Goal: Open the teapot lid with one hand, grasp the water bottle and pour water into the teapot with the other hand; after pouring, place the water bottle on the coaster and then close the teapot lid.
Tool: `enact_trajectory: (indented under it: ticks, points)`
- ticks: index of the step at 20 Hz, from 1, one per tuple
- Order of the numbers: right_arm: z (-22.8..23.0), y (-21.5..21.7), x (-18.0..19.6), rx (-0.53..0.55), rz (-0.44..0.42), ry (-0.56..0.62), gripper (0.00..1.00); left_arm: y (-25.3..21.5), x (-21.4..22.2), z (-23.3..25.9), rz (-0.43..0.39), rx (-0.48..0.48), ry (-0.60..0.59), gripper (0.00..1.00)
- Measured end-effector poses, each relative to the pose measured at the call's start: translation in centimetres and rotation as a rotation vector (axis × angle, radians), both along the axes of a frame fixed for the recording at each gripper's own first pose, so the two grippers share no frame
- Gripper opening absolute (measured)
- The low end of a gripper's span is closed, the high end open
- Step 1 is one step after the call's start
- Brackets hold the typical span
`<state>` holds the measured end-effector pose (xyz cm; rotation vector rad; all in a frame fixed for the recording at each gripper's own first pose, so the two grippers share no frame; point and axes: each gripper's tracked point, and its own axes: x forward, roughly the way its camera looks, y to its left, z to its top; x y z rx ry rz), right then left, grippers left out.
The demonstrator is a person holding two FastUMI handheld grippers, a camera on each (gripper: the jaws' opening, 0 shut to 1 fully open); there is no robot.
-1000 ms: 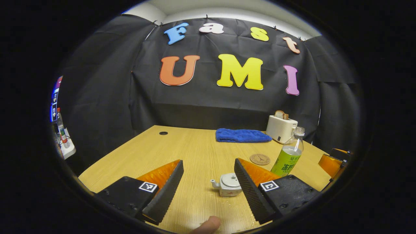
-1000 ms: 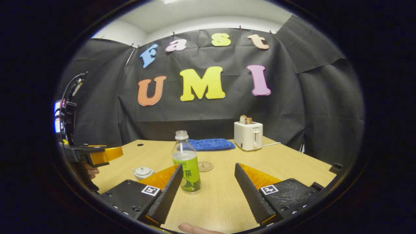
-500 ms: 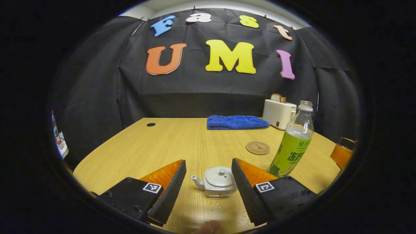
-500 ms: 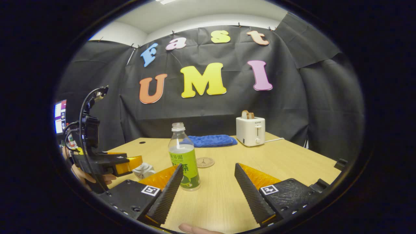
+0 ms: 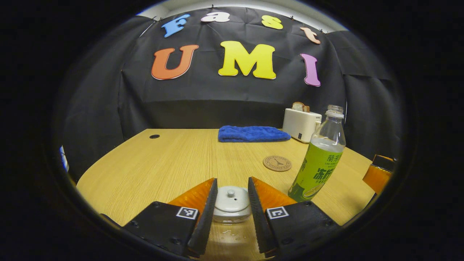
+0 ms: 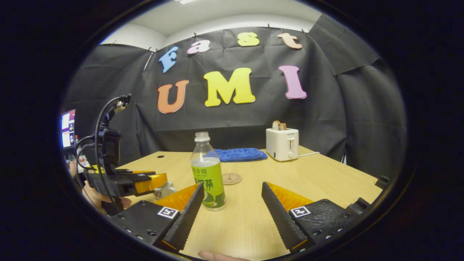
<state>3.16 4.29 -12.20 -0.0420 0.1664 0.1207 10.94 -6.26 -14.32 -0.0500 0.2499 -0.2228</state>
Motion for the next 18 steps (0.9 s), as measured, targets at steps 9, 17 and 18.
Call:
enact_trajectory:
  ticks: [9,17,18]
  points:
    - [-0.9,0.4,0.7,-0.023,0.012,0.031,0.95,0.1,0.3,0.3,0.008,0.014,-0.04,0.07]
    - [-3.1,2.2,2.0,-0.03,0.057,0.087,0.96,0.7,-0.6,1.6,0.015,-0.06,-0.03,0.05]
    - [-3.2,2.6,2.2,-0.026,0.064,0.087,0.96,1.0,-0.9,2.4,0.019,-0.053,-0.046,0.05]
